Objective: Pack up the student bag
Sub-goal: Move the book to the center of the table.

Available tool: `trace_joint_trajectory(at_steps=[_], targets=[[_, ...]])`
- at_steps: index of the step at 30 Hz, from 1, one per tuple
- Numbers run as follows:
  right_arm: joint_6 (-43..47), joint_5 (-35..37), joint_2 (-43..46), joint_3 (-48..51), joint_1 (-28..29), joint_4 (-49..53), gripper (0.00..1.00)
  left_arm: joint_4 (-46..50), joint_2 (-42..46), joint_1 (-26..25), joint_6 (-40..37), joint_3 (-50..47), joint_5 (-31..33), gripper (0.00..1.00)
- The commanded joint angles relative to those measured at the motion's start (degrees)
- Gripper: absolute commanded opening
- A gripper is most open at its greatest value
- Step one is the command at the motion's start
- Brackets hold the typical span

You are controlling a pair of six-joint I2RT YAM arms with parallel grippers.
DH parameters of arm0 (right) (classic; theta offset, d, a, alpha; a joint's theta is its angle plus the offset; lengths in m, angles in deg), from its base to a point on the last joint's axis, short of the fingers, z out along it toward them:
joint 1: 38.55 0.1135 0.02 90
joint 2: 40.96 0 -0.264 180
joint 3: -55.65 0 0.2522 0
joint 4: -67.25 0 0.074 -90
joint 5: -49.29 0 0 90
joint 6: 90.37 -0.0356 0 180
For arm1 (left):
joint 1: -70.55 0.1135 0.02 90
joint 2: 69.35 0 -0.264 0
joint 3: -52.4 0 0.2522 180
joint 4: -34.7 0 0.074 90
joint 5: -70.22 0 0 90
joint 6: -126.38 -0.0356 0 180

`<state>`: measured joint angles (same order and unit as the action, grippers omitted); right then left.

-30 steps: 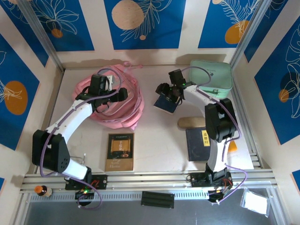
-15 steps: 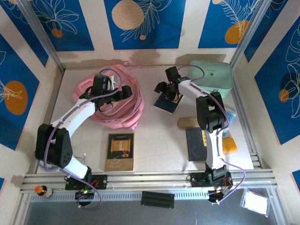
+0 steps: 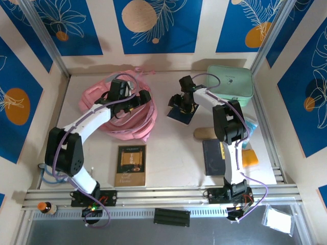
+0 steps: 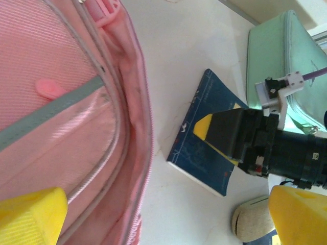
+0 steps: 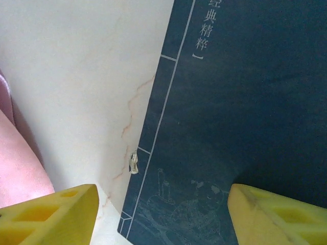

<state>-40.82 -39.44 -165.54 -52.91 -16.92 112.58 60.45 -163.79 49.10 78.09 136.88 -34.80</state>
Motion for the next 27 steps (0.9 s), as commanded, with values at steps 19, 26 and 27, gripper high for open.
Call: trace_joint_trajectory(at_steps=[19, 26, 27], targets=[[-11.3, -4.9, 22.5, 27.9, 8.3, -5.3, 0.65, 6.5, -3.9, -4.7, -10.3, 6.0, -6.3, 0.98], [-8.1, 4.0, 27.6, 26.5, 3.7, -2.7, 0.57, 9.1, -6.6, -10.0, -11.8, 8.5, -5.4, 1.0], [-7.5, 4.4, 27.4, 26.2, 3.2, -2.2, 0.54, 9.3, -7.1, -10.7, -11.7, 8.6, -5.0, 1.0]])
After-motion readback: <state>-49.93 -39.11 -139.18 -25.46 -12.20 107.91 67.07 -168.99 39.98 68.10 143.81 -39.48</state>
